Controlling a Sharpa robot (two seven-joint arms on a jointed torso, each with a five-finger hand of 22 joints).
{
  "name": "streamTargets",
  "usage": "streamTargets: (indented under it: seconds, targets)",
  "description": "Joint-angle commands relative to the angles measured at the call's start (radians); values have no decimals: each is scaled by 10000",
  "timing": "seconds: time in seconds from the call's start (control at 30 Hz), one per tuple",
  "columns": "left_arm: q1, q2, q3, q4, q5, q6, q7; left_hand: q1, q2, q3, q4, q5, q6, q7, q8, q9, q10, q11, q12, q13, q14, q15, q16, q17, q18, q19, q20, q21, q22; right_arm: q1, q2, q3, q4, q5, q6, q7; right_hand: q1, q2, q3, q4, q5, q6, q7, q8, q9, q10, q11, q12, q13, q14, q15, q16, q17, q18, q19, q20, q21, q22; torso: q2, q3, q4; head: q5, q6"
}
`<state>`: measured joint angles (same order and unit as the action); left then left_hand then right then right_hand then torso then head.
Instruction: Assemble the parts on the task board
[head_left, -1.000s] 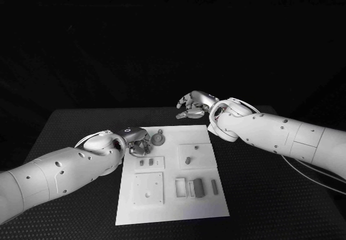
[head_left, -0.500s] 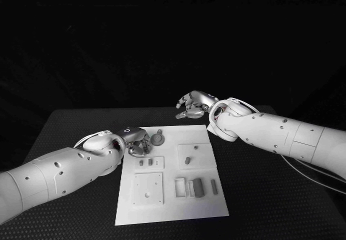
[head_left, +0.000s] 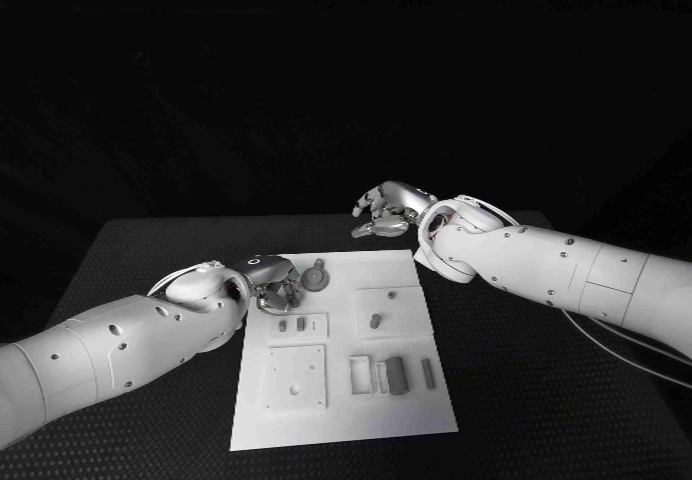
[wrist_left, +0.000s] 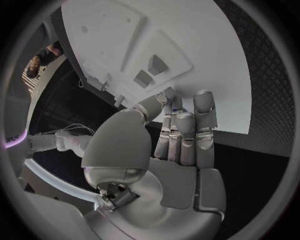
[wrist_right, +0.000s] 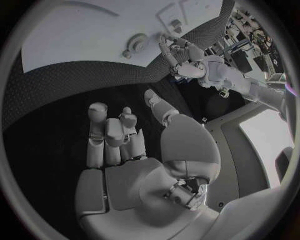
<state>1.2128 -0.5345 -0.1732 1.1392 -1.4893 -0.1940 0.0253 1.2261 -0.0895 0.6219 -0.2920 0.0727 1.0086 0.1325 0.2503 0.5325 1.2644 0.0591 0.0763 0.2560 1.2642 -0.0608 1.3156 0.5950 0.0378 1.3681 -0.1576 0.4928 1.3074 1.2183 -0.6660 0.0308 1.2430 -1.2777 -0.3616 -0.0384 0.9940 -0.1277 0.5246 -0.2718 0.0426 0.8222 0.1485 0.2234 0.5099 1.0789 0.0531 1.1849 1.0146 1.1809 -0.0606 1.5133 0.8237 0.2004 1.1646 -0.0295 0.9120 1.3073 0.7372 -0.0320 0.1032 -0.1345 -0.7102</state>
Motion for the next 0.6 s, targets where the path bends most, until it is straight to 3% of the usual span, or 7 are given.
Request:
streamTargets:
  seconds: [0.03, 0.6]
  targets:
    - [-36, 13, -21, -6, 148, -26, 85, -61, -128, -94, 21, -65, -227, 112, -108, -51, -131, 27, -89, -19, -36, 82, -42, 9, 1001, -56, 31, -30, 190, -5, -2, 5, 3, -6, 127, 68, 20, 100, 2, -50, 66, -119, 168, -41, -2, -64, -22, 38, -17, -27, 26, -46, -15, 614, -3, -83, -32, 159, -2, 4, -1, -1, 1]
    - [-36, -3, -20, -51, 273, -259, 120, -263, -246, -382, 26, 46, -850, 269, -335, -150, -532, 127, 87, 9, -68, 183, 10, 16, 1136, -32, 151, -52, 191, -5, -7, 5, -10, -4, 160, 67, 11, 96, -1, -47, 67, -127, 170, -45, -3, -68, -20, 36, -20, -32, 28, -50, -17, 614, -8, -81, -36, 158, -2, -3, 4, -19, -2]
